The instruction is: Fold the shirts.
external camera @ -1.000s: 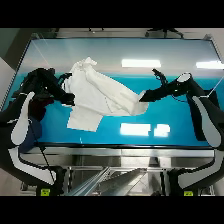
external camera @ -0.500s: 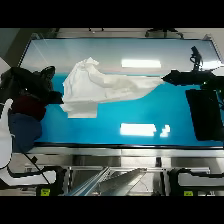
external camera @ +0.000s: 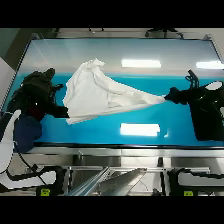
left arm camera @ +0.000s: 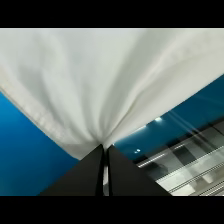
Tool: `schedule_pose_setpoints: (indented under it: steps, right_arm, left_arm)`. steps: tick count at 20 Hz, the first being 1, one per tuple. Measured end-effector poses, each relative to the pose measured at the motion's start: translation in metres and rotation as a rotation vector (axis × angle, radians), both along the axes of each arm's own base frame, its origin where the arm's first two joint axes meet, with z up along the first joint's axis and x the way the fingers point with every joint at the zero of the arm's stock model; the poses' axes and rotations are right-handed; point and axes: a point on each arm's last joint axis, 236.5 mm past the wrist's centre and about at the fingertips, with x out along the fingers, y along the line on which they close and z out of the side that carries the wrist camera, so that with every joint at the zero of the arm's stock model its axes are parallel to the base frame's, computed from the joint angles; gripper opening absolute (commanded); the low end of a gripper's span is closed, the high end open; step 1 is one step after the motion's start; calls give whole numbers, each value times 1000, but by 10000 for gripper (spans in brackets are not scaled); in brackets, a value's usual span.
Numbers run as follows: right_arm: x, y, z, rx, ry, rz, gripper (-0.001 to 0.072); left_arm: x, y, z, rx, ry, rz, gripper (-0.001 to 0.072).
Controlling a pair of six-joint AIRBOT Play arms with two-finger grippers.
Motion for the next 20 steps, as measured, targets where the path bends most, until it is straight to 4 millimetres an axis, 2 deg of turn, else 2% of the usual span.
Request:
schedule_pose_setpoints:
  steps: [3,5,7,8,9,11,13,14,15,16,17,19,20]
  right_arm:
    - [-11,6,-9,10,35,18,21]
    - [-14,11,-2,23,17,38,21]
    - [-13,16,21,61,-41,51,22]
    - [-12,18,42,82,-93,55,22]
    - [-9,19,69,104,-161,57,22]
    - [-6,17,148,149,-366,49,22]
    - [-16,12,245,154,-623,33,22]
    - [-30,8,301,136,-775,19,22]
    - [-47,6,350,100,-911,1,22]
    - [-71,5,397,43,-1050,-20,22]
    - [-98,6,440,-26,-1184,-52,22]
    - [-150,14,505,-184,-1409,-125,21]
    - [-174,18,529,-265,-1498,-170,21]
  left_arm:
    - [-2,-8,-3,0,-2,-27,13]
    - [5,-12,7,0,-41,-39,13]
    - [22,-16,35,-16,-137,-43,13]
    - [34,-20,61,-37,-212,-40,13]
    - [44,-23,93,-63,-296,-36,13]
    - [62,-30,178,-119,-523,-32,12]
    - [64,-31,293,-137,-829,-38,13]
    - [54,-30,357,-127,-1000,-37,13]
    - [37,-28,415,-106,-1159,-35,13]
    - [12,-25,474,-71,-1329,-27,12]
    - [-15,-23,521,-24,-1474,-16,11]
    - [-70,-16,591,109,-1713,30,10]
    - [-89,-13,609,166,-1782,55,10]
